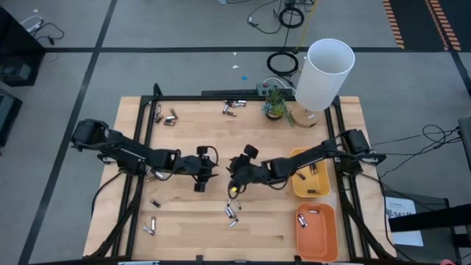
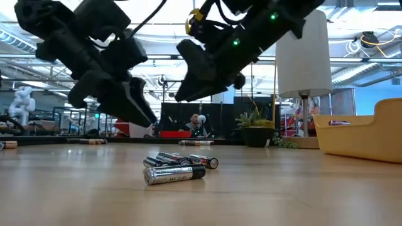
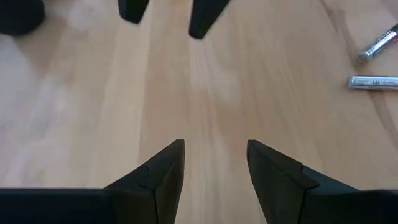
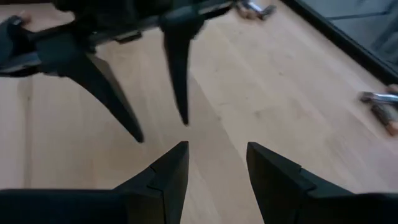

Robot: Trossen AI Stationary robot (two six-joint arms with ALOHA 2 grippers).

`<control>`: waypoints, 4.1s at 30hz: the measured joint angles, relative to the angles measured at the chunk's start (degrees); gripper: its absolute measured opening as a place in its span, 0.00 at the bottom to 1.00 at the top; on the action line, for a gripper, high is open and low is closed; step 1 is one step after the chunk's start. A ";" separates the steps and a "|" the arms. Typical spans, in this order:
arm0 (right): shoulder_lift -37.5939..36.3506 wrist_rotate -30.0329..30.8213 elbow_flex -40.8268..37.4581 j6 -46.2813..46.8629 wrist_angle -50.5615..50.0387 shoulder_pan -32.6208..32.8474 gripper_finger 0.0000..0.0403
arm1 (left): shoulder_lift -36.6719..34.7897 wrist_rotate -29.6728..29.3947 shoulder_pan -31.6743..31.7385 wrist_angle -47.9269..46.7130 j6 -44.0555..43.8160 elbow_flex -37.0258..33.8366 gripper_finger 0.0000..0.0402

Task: Sort batteries
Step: Put the black battery into the orange bin

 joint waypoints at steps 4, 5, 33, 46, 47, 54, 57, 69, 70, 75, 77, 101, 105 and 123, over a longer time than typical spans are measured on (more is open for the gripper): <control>0.00 -0.89 0.00 -2.65 -1.41 -0.26 0.38 | -1.28 -0.58 0.81 2.08 1.05 0.00 0.46; 0.00 -0.78 0.00 -2.91 -1.90 -0.26 0.38 | -1.65 -0.05 0.94 2.02 1.00 0.00 0.46; -2.13 5.08 -0.15 -2.19 -20.73 1.38 0.38 | 20.78 40.42 45.02 -28.39 29.85 37.83 0.46; -4.52 5.49 -0.15 4.21 -27.65 3.51 0.38 | 37.21 40.82 48.51 -41.62 37.36 56.09 0.46; -4.52 5.49 -0.15 4.52 -27.91 3.74 0.38 | 38.14 40.31 48.69 -42.36 37.58 57.27 0.46; -4.52 6.80 -0.20 4.81 -27.92 4.82 0.38 | 45.49 37.89 49.82 -49.95 37.59 65.57 0.46; -4.52 6.84 -0.19 4.79 -27.73 4.82 0.38 | 46.58 37.98 50.15 -51.40 37.17 67.70 0.46; -4.52 6.78 -0.20 4.65 -27.70 4.82 0.38 | 46.30 29.78 48.73 -55.91 36.36 68.03 0.34; -4.52 6.76 -0.20 4.65 -27.70 4.82 0.38 | 45.97 31.43 48.83 -56.05 35.59 67.83 0.33; -4.52 6.41 -0.20 4.80 -27.70 5.01 0.38 | 41.49 34.19 48.37 -54.03 28.50 67.60 0.32; -4.52 6.42 -0.20 4.84 -27.72 5.42 0.38 | 39.04 32.38 48.98 -54.22 24.50 67.86 0.32; -4.52 6.41 -0.19 5.29 -28.05 8.18 0.38 | 41.89 21.21 53.50 -61.04 5.50 65.20 0.32; -4.52 6.41 -0.18 5.29 -28.02 8.18 0.38 | 41.88 21.09 53.46 -60.76 7.41 65.20 0.32; -4.52 6.16 -0.17 4.02 -24.74 7.53 0.38 | 41.66 17.91 49.48 -60.37 23.60 62.73 0.24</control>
